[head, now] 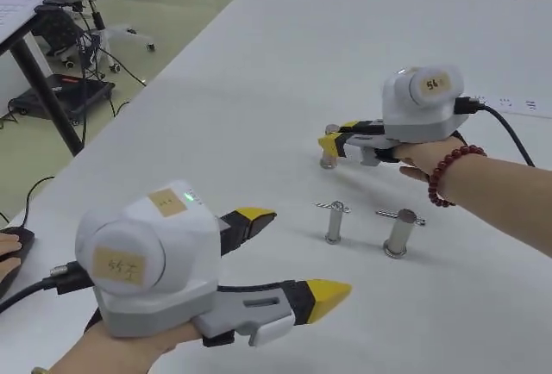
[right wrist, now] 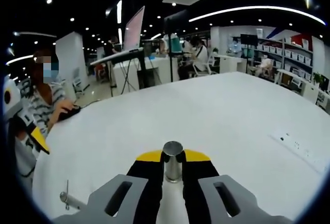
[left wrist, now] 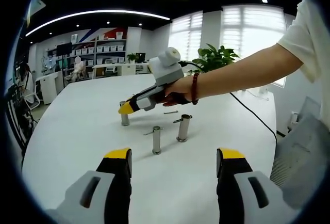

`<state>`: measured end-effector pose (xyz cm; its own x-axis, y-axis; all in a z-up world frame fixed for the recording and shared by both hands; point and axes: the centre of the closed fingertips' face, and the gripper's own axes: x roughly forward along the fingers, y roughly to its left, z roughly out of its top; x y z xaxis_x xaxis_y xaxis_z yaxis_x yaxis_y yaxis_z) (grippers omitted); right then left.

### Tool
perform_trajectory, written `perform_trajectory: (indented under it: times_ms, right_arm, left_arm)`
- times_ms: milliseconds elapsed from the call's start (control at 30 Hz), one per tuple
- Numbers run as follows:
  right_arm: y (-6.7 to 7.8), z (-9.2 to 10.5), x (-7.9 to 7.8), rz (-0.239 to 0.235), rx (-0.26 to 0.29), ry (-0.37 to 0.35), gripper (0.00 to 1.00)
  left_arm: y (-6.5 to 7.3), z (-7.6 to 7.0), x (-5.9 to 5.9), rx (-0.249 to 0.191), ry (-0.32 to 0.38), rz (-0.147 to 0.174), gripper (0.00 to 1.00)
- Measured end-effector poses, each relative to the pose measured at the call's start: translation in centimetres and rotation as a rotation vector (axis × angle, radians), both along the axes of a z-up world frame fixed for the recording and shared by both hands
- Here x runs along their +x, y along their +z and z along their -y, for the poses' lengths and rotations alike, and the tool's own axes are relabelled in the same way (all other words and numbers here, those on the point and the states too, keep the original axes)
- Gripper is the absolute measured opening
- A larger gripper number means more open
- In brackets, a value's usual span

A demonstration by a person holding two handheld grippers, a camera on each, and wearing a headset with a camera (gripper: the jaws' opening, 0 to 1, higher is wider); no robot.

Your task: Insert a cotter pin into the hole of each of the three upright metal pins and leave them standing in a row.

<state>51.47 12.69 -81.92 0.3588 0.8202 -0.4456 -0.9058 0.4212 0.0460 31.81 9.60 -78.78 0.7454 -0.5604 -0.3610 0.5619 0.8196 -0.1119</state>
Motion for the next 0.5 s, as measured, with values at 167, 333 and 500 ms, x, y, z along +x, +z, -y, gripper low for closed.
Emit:
perform_trajectory:
  times_ms: [167,333,500]
  right_arm:
    - [0.3,1.0,-0.6,0.019,-0.026,0.014,0.13]
    - [0.5,2.2,-0.9,0.02,-0.03,0.005,0.13]
    - [0.4,3.6,-0.9,0.014,-0.039,-0.013,0.13]
  left_arm:
    - [0.1,0.1,0.0,0.001,-0.002,0.003,0.66]
    - [0.2,0.5,-0.1,-0.001,-0.007,0.004,0.66]
    - [0.4,0.9,-0.2,-0.003,-0.018,0.005,0.66]
